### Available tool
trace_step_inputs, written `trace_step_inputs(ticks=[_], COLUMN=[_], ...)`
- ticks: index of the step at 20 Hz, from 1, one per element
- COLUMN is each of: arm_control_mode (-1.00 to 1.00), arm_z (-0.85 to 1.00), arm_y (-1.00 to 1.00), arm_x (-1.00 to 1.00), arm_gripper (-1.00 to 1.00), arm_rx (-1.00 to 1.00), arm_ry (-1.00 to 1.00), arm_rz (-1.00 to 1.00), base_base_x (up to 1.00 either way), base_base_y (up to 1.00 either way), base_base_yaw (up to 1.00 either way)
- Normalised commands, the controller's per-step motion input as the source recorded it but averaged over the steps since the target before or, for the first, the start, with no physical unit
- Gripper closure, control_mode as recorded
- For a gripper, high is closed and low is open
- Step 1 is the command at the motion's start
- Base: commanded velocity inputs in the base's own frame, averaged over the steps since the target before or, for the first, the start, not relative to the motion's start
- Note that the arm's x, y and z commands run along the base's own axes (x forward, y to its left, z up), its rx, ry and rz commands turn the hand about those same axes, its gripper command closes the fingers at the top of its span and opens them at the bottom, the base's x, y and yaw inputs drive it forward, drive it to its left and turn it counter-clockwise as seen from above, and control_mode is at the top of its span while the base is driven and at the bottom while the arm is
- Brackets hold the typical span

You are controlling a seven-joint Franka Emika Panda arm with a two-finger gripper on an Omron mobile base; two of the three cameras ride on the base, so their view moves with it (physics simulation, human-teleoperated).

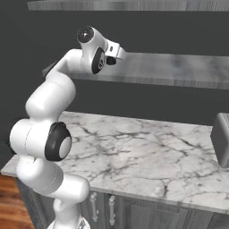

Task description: Move the shaker and mustard from the cabinet to the dining counter.

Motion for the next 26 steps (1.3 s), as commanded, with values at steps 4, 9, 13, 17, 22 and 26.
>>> trace_step_inputs(ticks=[4,9,13,17,22,26], arm_control_mode=[-1.0,-1.0,-1.0,-1.0,-1.0,-1.0], arm_z=[0.0,0.0,0.0,-0.08,-0.14,-0.12], arm_y=[0.0,-0.01,-0.04,-0.02,0.0,-0.04], arm_x=[0.1,0.03,0.04,0.09,0.18,0.12], arm_gripper=[-1.0,-1.0,-1.0,-1.0,1.0,1.0], arm_rx=[0.0,0.0,0.0,0.0,0.0,0.0], arm_ry=[0.0,0.0,0.0,0.0,0.0,0.0], arm_rz=[0.0,0.0,0.0,0.0,0.0,0.0], base_base_x=[0.0,0.0,0.0,0.0,0.0,0.0], base_base_y=[0.0,0.0,0.0,0.0,0.0,0.0], base_base_yaw=[0.0,0.0,0.0,0.0,0.0,0.0])
